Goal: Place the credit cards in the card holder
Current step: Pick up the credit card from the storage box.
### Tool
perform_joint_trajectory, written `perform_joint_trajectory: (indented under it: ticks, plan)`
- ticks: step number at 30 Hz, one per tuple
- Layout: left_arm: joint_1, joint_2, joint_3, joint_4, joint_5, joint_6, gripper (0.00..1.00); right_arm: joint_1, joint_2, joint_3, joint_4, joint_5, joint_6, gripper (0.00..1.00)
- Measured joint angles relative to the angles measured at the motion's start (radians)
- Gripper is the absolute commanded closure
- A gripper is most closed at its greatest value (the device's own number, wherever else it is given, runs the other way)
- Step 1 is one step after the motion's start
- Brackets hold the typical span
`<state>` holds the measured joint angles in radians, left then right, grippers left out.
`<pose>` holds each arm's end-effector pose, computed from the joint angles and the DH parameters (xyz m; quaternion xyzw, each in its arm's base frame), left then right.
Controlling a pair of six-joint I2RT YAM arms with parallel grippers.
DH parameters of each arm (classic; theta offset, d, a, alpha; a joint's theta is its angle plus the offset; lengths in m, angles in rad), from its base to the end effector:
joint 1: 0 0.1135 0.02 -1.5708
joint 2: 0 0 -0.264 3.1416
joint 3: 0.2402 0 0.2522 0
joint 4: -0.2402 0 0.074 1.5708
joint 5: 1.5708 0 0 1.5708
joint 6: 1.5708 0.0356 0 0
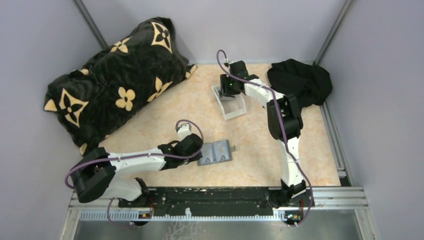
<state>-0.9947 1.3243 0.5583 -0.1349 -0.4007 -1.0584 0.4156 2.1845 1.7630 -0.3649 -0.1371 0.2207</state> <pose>0.1424 -0.1937 0.1592 -0.0949 0.9230 -0.1783 0.3276 0.4530 0.2052 0.2065 -0.1157 0.9150 0.1794 0.3424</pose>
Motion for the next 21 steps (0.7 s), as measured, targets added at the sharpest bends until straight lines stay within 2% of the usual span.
perform_joint_trajectory:
  ticks: [4,13,21]
  plan:
    - [0.003,0.01,0.0,0.0,0.0,0.0,0.92,-0.008,0.019,0.008,-0.006,-0.023,0.005,0.54]
    - [0.005,0.013,0.0,0.002,0.0,0.0,0.92,-0.013,0.023,0.021,-0.016,-0.06,0.018,0.66]
    - [0.005,0.013,0.0,0.002,0.001,0.0,0.92,-0.013,0.023,0.025,-0.011,-0.078,0.032,0.68]
